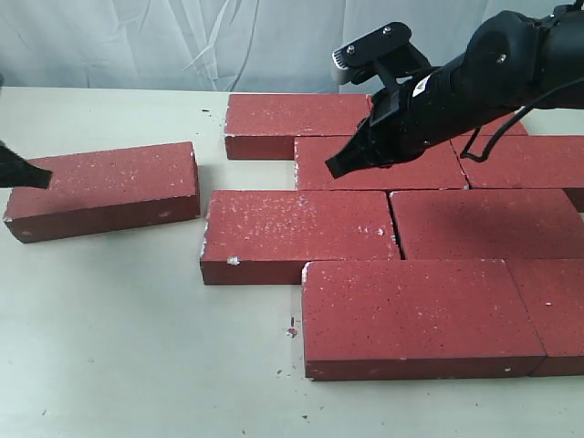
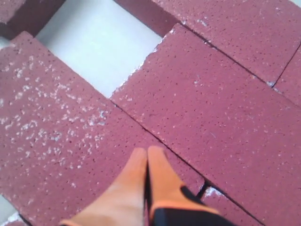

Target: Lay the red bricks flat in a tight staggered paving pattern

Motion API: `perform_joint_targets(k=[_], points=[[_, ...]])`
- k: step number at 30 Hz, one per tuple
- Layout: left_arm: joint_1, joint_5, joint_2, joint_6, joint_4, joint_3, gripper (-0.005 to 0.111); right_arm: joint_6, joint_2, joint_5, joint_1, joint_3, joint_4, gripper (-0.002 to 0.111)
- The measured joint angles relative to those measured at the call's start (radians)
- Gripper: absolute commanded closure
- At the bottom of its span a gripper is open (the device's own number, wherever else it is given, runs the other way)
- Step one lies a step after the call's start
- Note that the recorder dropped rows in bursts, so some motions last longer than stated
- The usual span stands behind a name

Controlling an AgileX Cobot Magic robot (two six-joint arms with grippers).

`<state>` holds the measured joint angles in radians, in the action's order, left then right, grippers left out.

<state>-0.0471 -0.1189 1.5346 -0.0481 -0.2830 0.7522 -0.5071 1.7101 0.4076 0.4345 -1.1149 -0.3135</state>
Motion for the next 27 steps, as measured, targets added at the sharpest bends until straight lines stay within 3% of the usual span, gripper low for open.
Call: perform_joint_targets(k=[6, 8, 12, 14, 17, 22, 27], points=[[-0.280, 0.047, 0.002, -0.027, 0.115, -0.002, 0.107, -0.012, 0.033, -0.048, 0.010, 0.000, -0.051, 0.109], [-0.321, 0.047, 0.028, -0.027, 0.140, -0.002, 0.107, -0.023, 0.076, -0.077, 0.030, -0.007, -0.053, 0.109], [-0.325, -0.047, 0.147, -0.012, 0.167, 0.072, 0.107, -0.034, 0.202, 0.027, 0.091, -0.227, -0.053, 0.109], [-0.325, -0.126, 0.217, 0.077, 0.248, 0.116, 0.107, -0.034, 0.279, 0.139, 0.114, -0.393, -0.055, 0.109], [-0.325, -0.153, 0.275, 0.258, 0.426, 0.151, 0.107, -0.031, 0.363, 0.240, 0.136, -0.548, -0.042, 0.109], [-0.325, -0.203, 0.357, 0.629, 0.838, 0.214, 0.107, 0.161, 0.568, 0.326, 0.194, -0.849, 0.190, 0.109], [-0.325, -0.263, 0.376, 1.029, 1.240, 0.233, 0.107, 0.204, 0.745, 0.367, 0.194, -1.048, 0.223, 0.109]])
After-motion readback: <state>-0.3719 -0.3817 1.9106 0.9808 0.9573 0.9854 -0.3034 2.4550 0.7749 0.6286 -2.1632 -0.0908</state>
